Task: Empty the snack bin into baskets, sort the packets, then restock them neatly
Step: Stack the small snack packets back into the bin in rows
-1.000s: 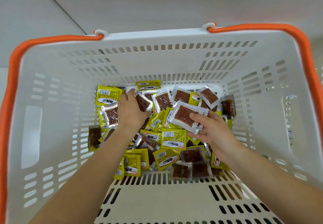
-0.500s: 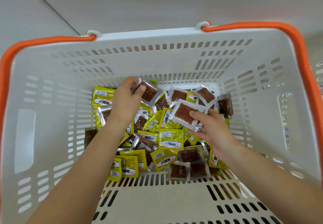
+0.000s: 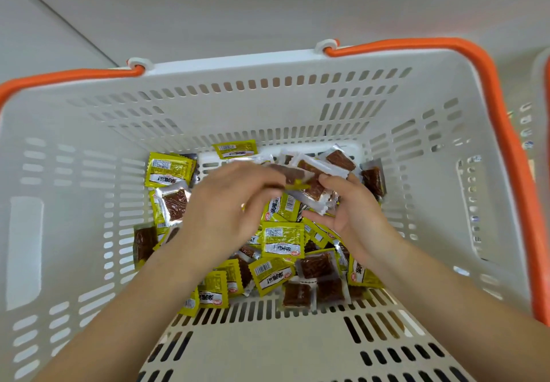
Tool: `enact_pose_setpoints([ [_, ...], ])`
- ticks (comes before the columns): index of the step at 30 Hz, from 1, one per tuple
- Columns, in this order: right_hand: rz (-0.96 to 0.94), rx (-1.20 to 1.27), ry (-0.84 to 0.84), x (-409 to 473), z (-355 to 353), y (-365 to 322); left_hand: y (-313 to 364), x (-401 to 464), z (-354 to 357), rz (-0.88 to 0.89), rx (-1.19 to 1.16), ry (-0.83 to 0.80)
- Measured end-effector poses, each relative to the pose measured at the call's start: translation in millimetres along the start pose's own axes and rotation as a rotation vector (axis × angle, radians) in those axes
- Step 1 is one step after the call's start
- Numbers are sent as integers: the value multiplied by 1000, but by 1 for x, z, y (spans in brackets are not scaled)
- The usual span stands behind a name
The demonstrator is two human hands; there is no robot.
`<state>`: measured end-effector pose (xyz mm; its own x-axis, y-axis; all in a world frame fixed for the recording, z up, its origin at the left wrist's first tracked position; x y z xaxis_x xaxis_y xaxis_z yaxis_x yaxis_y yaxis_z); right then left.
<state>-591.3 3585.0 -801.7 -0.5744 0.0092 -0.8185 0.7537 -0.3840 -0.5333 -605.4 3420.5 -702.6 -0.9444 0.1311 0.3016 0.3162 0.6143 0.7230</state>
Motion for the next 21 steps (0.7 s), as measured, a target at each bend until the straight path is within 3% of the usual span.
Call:
enact_pose_setpoints([
  [1, -7, 10, -16, -2, 2, -3, 8, -7, 4, 173, 75, -52],
  [3, -19, 16, -27, -2, 4, -4, 14, -22, 13, 333, 140, -105],
  [8, -91, -126, -79, -6, 6, -5, 8, -30, 26, 263, 101, -149],
  [10, -101, -89, -14, -3, 0, -5, 4, -25, 22, 59, 24, -135],
  [15, -47, -101, 39, 5, -7, 1, -41, -32, 16, -906, -524, 165],
  [17, -24, -166, 2, 5, -1, 9, -50, -36, 27, -1040, -483, 76],
  [21, 12, -157, -5, 1, 4, 17, -48, -44, 45, -1108, -561, -66],
])
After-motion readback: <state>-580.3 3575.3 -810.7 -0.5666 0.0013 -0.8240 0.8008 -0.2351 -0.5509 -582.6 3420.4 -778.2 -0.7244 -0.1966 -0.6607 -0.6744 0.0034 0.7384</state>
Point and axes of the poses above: each hand's wrist, its own x-axis towards the middle knuckle, its own z-axis out of the palm, y = z × x, the point moved 7 cm from there along x, towards the middle knuckle, and after that the axes turned 7 degrees about y, right-handed, at the moved point
